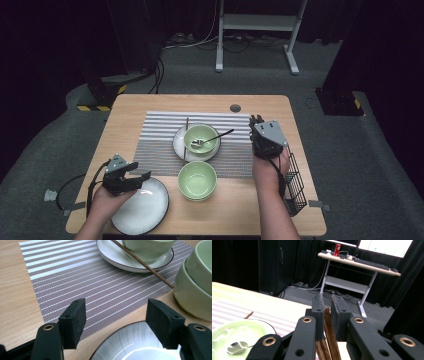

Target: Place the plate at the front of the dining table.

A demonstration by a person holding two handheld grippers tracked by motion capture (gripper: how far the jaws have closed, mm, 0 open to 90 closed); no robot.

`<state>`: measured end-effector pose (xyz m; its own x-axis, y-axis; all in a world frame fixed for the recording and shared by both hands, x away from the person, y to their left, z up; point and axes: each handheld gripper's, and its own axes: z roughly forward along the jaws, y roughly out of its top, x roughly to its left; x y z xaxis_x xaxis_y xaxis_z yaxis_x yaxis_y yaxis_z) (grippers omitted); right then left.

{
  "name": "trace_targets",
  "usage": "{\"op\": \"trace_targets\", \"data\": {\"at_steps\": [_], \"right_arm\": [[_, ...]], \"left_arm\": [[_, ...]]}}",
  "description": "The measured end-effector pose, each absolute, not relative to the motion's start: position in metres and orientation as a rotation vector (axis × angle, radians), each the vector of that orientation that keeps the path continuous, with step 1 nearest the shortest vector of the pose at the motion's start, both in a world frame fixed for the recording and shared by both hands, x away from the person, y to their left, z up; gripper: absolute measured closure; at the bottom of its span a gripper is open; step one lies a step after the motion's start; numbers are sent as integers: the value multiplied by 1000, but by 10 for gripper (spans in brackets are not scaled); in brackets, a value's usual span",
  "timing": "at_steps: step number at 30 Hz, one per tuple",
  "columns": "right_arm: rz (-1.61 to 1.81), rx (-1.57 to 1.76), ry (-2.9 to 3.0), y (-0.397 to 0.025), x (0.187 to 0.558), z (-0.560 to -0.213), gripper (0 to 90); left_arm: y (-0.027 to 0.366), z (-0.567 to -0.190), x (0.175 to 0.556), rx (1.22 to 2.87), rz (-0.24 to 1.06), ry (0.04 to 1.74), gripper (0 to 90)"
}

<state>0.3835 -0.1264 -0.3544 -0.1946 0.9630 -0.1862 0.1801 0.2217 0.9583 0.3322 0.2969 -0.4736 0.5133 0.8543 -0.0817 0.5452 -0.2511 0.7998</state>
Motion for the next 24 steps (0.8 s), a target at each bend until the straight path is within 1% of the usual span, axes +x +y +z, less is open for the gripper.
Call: {"op": "trace_targets", "data": {"at_steps": [12, 21, 24], "right_arm": [[1108, 994, 1531, -130, 356, -337, 827], [1119, 955, 1493, -131, 344, -329, 832], [1130, 946, 1478, -132, 341, -324, 834]], "left_arm": [[297, -473, 332, 1924, 471, 1149, 329], [295, -470, 328, 1877, 485, 1114, 326], [294, -471, 328, 1888, 482, 1108, 315]]}}
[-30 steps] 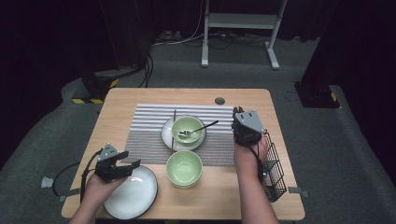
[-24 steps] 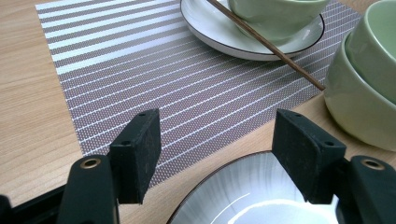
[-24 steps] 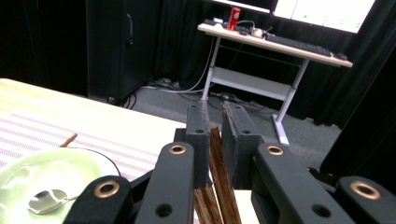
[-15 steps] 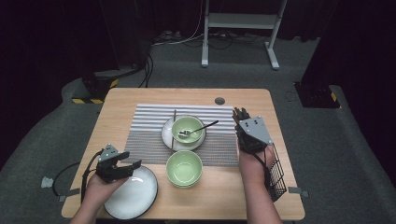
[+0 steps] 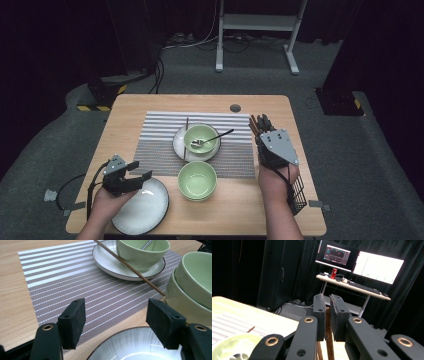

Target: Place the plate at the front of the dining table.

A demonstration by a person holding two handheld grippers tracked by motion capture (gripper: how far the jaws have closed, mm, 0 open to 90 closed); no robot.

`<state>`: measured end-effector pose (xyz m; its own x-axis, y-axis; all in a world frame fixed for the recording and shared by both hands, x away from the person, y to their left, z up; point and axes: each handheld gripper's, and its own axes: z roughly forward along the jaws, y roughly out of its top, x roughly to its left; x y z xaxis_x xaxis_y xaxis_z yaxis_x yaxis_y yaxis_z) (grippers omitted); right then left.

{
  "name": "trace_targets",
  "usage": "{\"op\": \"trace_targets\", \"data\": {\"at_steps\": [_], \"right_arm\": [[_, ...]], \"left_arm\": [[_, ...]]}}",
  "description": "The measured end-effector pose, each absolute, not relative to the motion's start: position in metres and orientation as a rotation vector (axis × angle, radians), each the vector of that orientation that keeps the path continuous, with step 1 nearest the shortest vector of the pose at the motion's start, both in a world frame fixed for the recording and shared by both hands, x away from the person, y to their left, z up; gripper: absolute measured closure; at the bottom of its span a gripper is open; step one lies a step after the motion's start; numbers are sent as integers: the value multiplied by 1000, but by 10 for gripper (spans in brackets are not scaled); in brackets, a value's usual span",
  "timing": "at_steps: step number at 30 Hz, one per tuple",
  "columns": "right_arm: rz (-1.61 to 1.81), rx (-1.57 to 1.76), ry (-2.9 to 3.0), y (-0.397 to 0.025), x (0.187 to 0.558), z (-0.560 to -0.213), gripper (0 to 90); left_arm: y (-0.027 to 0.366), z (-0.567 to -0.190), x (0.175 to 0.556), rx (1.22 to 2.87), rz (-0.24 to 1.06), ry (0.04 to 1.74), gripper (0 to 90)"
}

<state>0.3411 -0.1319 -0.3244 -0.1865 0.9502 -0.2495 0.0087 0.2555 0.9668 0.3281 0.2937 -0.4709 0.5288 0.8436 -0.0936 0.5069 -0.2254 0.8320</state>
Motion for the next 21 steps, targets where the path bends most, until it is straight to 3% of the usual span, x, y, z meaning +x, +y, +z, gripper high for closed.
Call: {"op": "trace_targets", "data": {"at_steps": [21], "right_arm": [[1148, 868, 1406, -131, 331, -299, 842]], "left_arm": [[288, -470, 323, 1872, 483, 1068, 296]]}}
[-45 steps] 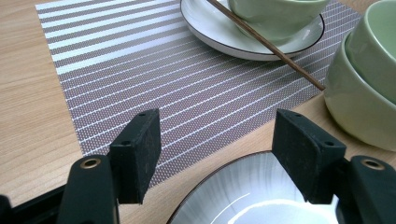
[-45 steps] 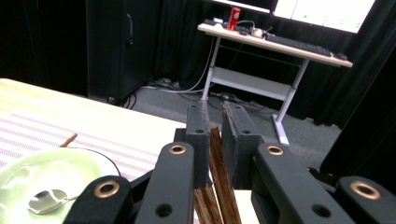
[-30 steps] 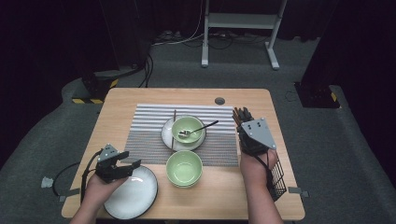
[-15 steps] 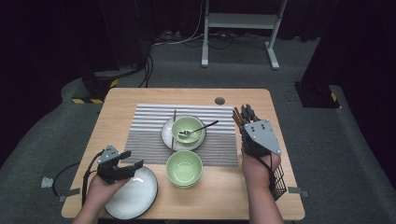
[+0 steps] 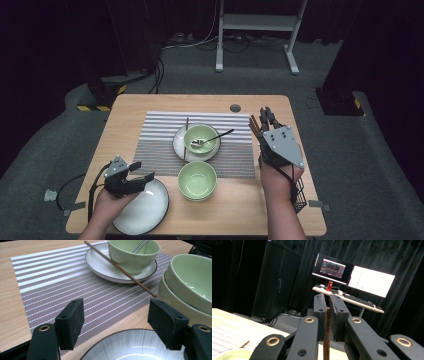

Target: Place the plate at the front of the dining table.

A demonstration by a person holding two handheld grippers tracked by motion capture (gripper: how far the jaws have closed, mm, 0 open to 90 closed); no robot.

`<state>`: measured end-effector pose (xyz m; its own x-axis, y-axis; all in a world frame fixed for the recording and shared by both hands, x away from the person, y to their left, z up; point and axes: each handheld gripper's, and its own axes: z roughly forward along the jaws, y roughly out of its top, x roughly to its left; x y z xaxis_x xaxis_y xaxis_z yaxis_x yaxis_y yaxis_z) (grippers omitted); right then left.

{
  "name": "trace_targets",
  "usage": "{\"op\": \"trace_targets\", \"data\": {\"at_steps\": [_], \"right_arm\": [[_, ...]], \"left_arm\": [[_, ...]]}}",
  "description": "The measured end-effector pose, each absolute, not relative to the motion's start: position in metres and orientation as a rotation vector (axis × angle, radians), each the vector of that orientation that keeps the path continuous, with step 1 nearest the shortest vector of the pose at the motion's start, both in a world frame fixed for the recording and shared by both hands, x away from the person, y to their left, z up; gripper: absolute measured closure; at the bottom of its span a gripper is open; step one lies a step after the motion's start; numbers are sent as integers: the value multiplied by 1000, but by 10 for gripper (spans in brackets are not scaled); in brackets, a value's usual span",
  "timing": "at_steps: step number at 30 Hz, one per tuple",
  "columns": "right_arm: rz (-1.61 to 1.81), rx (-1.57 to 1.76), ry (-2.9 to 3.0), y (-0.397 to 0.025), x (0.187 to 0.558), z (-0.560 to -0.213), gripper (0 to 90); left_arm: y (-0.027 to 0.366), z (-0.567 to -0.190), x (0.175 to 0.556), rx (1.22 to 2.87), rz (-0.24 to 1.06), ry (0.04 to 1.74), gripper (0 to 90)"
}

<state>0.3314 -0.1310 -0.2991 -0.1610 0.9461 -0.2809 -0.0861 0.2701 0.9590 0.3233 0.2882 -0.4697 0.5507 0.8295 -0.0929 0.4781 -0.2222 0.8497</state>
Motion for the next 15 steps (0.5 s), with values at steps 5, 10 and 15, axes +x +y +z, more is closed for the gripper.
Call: {"op": "trace_targets", "data": {"at_steps": [5, 10, 15], "right_arm": [[1152, 851, 1388, -130, 328, -292, 842], [1167, 834, 1380, -128, 324, -286, 843], [1175, 811, 1368, -125, 319, -281, 843]], "left_arm": [[288, -470, 324, 1875, 482, 1066, 296], [289, -472, 324, 1869, 476, 1073, 296], [289, -472, 324, 1872, 476, 1073, 297]]}}
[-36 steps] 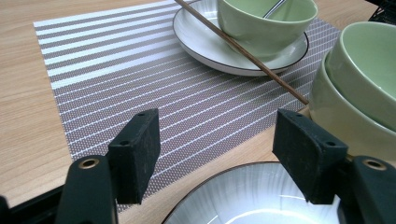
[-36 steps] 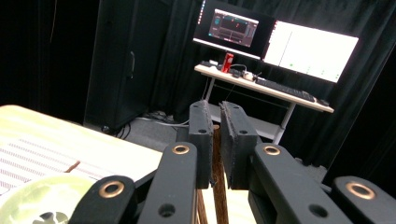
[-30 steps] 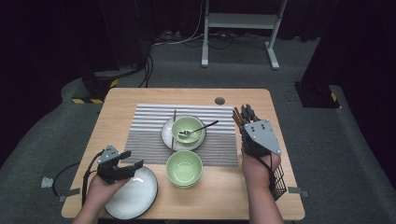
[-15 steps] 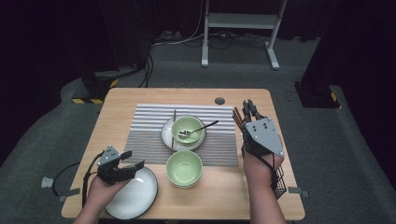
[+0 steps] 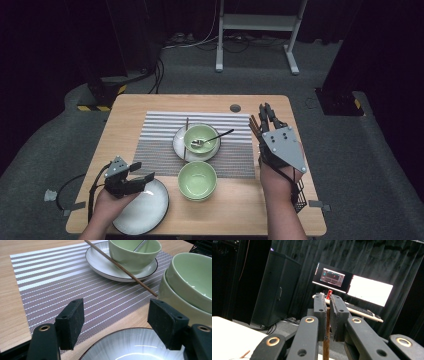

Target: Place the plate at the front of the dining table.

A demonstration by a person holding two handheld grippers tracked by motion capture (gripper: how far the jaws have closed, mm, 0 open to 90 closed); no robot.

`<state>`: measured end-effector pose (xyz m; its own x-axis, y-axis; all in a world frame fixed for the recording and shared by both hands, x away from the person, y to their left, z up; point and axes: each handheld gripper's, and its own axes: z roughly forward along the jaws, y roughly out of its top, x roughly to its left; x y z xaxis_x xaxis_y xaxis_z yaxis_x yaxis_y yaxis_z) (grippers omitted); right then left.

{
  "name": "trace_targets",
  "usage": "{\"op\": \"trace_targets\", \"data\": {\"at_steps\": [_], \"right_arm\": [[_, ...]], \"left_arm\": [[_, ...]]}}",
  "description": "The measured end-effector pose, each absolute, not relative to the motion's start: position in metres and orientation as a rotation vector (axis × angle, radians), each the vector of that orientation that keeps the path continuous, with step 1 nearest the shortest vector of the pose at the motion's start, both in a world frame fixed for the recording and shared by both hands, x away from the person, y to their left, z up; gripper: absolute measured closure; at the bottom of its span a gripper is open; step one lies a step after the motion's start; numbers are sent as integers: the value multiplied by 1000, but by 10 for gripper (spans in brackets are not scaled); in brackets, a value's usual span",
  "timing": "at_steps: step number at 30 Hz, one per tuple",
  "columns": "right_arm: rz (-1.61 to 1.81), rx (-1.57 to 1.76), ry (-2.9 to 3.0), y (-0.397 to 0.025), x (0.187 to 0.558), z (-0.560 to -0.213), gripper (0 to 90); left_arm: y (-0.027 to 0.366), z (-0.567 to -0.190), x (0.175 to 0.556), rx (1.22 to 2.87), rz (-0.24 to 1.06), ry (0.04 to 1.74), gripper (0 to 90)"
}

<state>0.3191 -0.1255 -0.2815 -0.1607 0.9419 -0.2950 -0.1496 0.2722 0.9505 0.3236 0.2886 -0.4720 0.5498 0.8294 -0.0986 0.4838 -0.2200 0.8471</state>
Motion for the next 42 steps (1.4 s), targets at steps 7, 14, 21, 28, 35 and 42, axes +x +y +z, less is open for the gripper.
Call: {"op": "trace_targets", "data": {"at_steps": [7, 14, 21, 28, 35, 42], "right_arm": [[1194, 788, 1359, -121, 315, -278, 842], [1211, 761, 1365, -113, 311, -276, 843], [1224, 735, 1369, -103, 309, -275, 843], [1250, 711, 1378, -93, 306, -273, 842], [1272, 711, 1405, -84, 307, -279, 842], [1285, 713, 1430, -78, 308, -286, 842]], "left_arm": [[288, -472, 324, 1868, 465, 1071, 297], [288, -472, 323, 1865, 460, 1069, 297], [288, -472, 322, 1861, 456, 1061, 294], [288, -471, 322, 1861, 454, 1057, 293], [288, -471, 321, 1851, 456, 1054, 292], [288, -470, 320, 1845, 454, 1047, 293]]}}
